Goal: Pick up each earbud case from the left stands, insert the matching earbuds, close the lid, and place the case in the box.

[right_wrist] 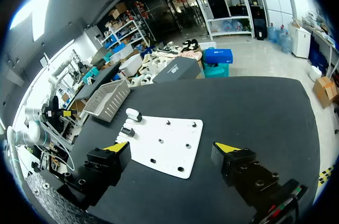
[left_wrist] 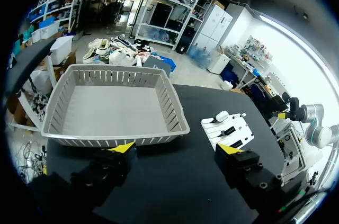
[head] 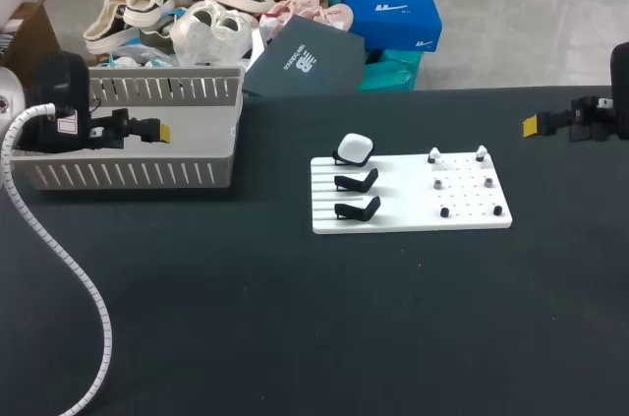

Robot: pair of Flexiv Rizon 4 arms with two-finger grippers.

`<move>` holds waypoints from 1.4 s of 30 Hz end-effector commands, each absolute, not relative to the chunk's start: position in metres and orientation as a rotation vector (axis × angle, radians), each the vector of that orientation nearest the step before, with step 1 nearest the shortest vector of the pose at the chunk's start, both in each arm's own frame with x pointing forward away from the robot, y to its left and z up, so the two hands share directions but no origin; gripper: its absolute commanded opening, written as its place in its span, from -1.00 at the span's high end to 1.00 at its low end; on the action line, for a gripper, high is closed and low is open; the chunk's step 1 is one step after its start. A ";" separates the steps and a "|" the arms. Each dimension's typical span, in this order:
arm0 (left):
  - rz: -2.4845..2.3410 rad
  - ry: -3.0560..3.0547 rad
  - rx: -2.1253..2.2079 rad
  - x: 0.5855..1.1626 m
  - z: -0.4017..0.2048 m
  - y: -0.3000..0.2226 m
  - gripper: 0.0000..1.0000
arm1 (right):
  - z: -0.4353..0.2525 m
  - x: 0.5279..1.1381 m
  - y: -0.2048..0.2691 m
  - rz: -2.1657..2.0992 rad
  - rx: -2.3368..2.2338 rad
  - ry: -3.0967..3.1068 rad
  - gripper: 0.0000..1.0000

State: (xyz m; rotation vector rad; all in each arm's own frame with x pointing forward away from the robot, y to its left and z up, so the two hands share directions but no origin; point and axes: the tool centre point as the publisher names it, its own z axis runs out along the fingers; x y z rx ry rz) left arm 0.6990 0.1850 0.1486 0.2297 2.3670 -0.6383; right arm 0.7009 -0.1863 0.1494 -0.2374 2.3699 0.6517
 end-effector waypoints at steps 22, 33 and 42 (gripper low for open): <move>-0.633 2.374 0.230 0.700 0.150 0.185 -1.00 | 0.149 0.702 -0.187 0.656 -0.241 2.370 -1.00; -0.633 2.374 0.230 0.700 0.150 0.185 -1.00 | 0.149 0.702 -0.187 0.656 -0.241 2.370 -1.00; -0.578 2.316 0.416 0.697 0.154 0.182 -1.00 | 0.149 0.702 -0.187 0.656 -0.241 2.370 -1.00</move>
